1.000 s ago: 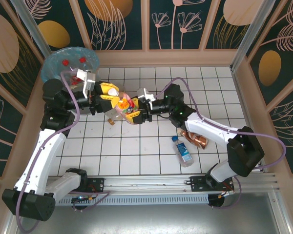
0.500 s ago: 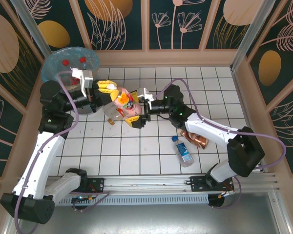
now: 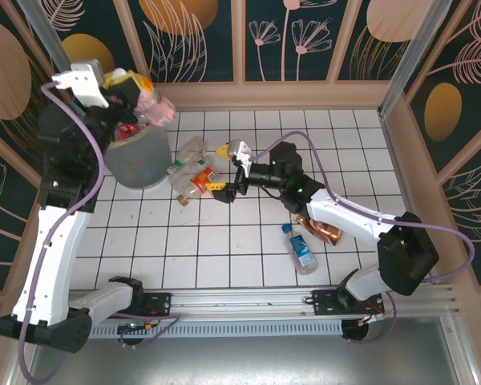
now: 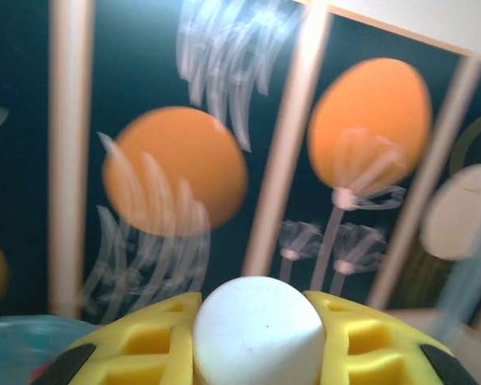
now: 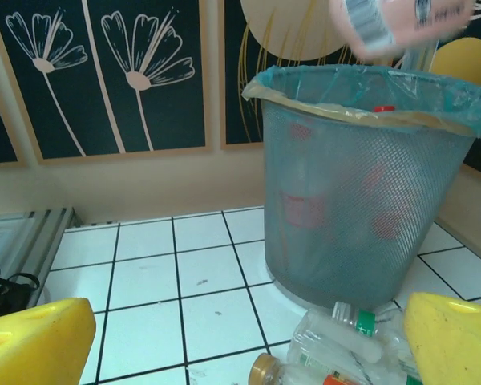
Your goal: Put the plastic bottles in the bin
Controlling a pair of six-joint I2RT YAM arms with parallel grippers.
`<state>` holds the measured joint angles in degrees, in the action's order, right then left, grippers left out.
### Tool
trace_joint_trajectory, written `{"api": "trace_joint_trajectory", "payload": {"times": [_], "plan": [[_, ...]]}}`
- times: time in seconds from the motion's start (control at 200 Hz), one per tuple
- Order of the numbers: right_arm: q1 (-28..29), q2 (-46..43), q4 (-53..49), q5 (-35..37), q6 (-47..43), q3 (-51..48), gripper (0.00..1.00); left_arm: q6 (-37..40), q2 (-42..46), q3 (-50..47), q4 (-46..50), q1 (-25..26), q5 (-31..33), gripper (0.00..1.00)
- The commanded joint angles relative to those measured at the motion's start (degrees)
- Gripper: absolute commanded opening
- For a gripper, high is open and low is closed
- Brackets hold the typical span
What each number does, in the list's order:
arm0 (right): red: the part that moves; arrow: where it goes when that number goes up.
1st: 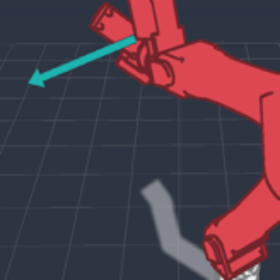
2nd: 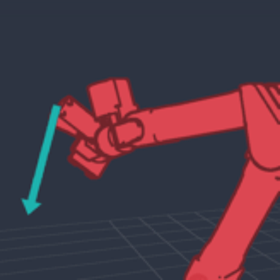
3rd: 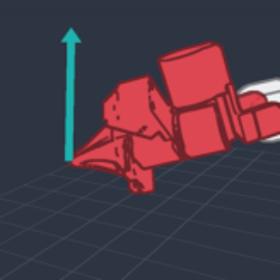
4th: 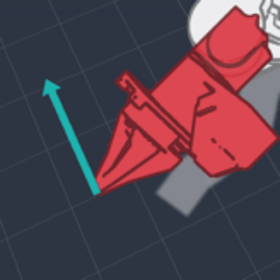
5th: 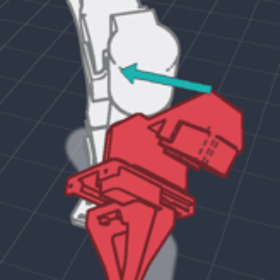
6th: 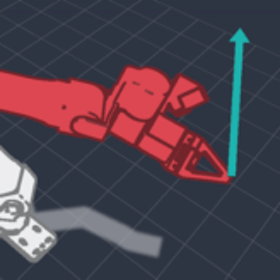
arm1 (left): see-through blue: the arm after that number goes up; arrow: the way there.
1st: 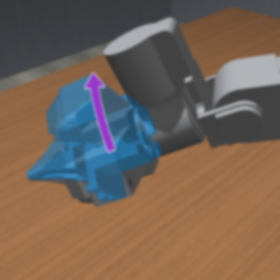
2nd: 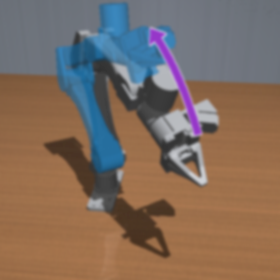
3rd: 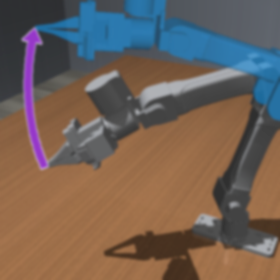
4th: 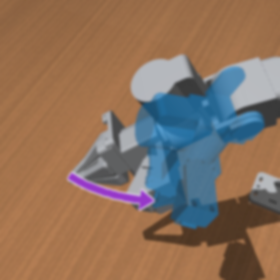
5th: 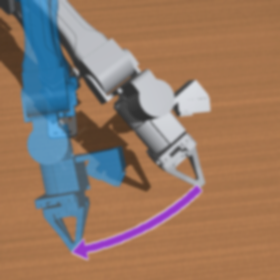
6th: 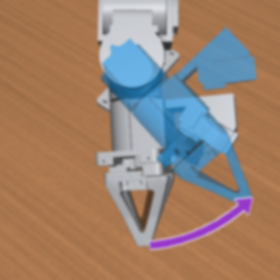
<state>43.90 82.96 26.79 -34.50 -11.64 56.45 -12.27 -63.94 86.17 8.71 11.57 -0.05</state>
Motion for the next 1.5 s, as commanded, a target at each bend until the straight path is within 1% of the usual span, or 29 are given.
{"api": "trace_joint_trajectory", "payload": {"times": [0.0,0.03,0.115,0.15,0.28,0.355,0.45,0.701,0.881,1.161,1.241,1.261,1.311,1.361,1.391,1.496], "plan": [[1.0,-1.6,-3.0,1.3,-3.2,0.2,0.99,5.7,-4.9,5.7,5.3,-1.6,14.4,0.0],[1.2,-1.6,-3.8,1.3,-3.7,0.2,0.99,5.5,-6.3,6.8,5.9,-2.9,13.5,0.0],[1.7,-1.8,-5.7,1.6,-5.2,0.4,0.99,2.4,-9.5,9.2,7.0,-7.9,8.4,0.0],[1.8,-1.8,-6.5,1.7,-5.5,0.4,0.99,1.8,-10.8,9.5,7.5,-9.2,7.5,0.0],[2.1,-2.3,-9.0,2.2,-6.7,0.2,0.99,1.9,-15.0,9.4,8.0,-11.2,7.3,0.0],[2.2,-2.7,-9.8,2.6,-7.3,-0.2,0.99,1.0,-16.9,8.8,7.6,-12.1,4.6,0.0],[2.3,-3.0,-10.2,3.3,-7.6,-0.8,0.99,0.8,-18.9,7.8,7.5,-12.5,1.9,0.0],[2.6,-3.1,-10.3,4.2,-7.6,-2.2,0.99,1.3,-19.7,-0.1,4.4,-12.7,-0.4,0.0],[2.7,-2.9,-10.4,4.7,-7.7,-2.6,0.99,2.9,-18.9,-6.3,1.5,-13.1,0.3,0.0],[2.9,-1.8,-11.1,5.1,-7.7,-2.5,0.99,3.5,-21.7,-9.1,1.3,-13.4,0.1,0.0],[2.9,-1.7,-11.5,5.3,-7.7,-2.3,0.99,3.7,-21.9,-9.5,1.2,-13.4,-0.2,0.08],[3.0,-1.6,-11.6,5.4,-7.7,-2.3,0.99,3.8,-21.9,-9.4,1.4,-13.4,-0.2,0.12],[3.0,-1.6,-11.8,5.5,-7.8,-2.2,0.99,3.9,-21.7,-9.1,1.7,-13.4,-0.1,0.31],[3.0,-1.6,-12.1,5.6,-8.0,-2.2,0.99,3.9,-21.0,-8.6,1.9,-13.4,-0.1,0.42],[3.0,-1.6,-12.3,5.7,-8.1,-2.1,0.99,3.8,-20.3,-8.1,1.9,-13.4,-0.3,0.47],[3.1,-1.4,-12.8,5.8,-8.6,-1.5,0.99,3.4,-17.7,-5.2,2.3,-13.4,-1.2,0.5]]}}
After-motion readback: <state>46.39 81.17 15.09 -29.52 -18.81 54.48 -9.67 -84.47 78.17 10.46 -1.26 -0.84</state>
